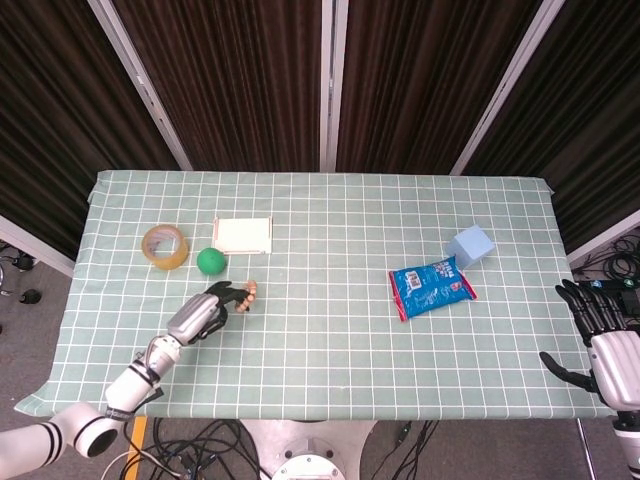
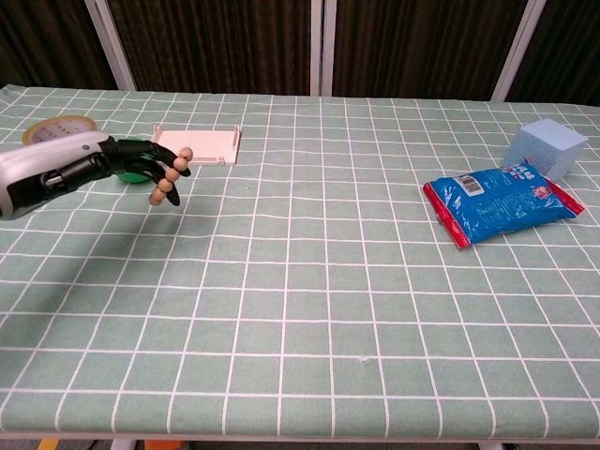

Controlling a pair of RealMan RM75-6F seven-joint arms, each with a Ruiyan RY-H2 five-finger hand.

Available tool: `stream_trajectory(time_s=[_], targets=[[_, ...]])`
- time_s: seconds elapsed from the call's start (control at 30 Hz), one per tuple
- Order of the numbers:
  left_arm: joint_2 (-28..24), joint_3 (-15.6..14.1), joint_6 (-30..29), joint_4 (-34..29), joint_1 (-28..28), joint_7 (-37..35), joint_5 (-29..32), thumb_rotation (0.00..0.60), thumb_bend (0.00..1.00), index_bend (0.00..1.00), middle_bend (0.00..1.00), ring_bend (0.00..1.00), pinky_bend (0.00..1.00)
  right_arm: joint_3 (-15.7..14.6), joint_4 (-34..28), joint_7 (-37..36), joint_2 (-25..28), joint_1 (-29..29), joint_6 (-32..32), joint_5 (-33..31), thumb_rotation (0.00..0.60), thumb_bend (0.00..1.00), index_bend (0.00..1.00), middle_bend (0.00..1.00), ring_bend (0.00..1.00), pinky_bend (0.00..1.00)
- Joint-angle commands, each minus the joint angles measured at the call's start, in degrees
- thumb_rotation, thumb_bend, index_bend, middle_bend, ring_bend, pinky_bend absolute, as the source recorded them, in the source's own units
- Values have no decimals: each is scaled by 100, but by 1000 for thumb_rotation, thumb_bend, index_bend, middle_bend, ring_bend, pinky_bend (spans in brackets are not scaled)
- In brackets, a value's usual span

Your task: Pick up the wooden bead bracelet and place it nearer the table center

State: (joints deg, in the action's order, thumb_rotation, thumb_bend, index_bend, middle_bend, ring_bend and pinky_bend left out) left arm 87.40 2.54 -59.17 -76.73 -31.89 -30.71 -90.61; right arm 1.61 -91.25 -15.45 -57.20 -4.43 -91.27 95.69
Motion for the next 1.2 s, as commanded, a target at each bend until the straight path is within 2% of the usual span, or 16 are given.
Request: stream_trajectory(time_s=[0.03,0.1,0.17,0.23,0.33,0.37,0.4,0.53,0.6,0.63,0.7,0.73,0.8,0.83,1.0,1.2], targets=[[119,-70,-243,253,6,845,-81,0,0,228,321,183,76,-3,15,-10,-6,5,-9,1,600,101,0,47,0,0],[107,-119,-263,265,5,1201,-122,0,0,219,309,183,73,-4,21,-21,-6,12,-29,9,600,101,0,47,0,0],[115,-146,-318,259,33,1683,-122,124,0,209,301,183,74,-7,28,-27,-8,21,-52,20,600,101,0,47,0,0],[99,-162,-347,214,64,2131,-95,331,0,201,289,173,73,-10,32,-35,-12,26,-64,26,600,101,0,47,0,0],[12,-143,-401,26,117,2579,7,422,0,184,262,134,66,-13,36,-43,-12,37,-91,37,600,101,0,47,0,0],[-30,-128,-464,-51,148,2642,35,419,0,179,254,124,63,-13,39,-46,-13,44,-108,42,600,101,0,47,0,0],[-61,-110,-527,-94,177,2667,57,385,0,170,243,106,57,-14,42,-45,-14,51,-120,43,600,101,0,46,0,0],[-210,-2,-833,-199,308,2624,161,134,0,149,214,67,42,-17,55,-62,-9,71,-157,48,600,101,0,47,0,0],[-241,73,-1066,-138,405,2726,210,97,0,149,213,68,41,-15,62,-69,-5,79,-175,49,600,101,0,47,0,0],[-283,129,-1203,-143,482,2787,284,107,0,149,214,67,41,-14,67,-75,1,85,-184,45,600,101,0,47,0,0],[-410,238,-1373,-248,625,2806,496,252,0,149,214,68,42,-13,76,-76,12,93,-181,24,600,101,0,47,0,0],[-517,317,-1497,-319,734,2880,659,378,0,149,214,68,43,-12,81,-60,21,96,-164,-2,600,101,0,47,0,0],[-680,406,-1678,-390,905,2982,877,564,0,149,215,68,44,-20,85,-11,44,89,-97,-44,600,116,0,48,0,0],[-771,441,-1733,-428,993,2994,1004,600,0,151,216,69,45,-27,80,13,60,79,-48,-62,600,130,0,49,0,0],[-1341,420,-1805,-682,1524,2870,1659,600,0,169,225,69,46,-41,38,102,131,-7,246,-191,600,171,0,55,0,0],[-1774,70,-2032,-912,2169,2535,1770,600,0,182,229,69,46,3,0,251,98,-54,352,-292,600,186,0,56,0,0]])
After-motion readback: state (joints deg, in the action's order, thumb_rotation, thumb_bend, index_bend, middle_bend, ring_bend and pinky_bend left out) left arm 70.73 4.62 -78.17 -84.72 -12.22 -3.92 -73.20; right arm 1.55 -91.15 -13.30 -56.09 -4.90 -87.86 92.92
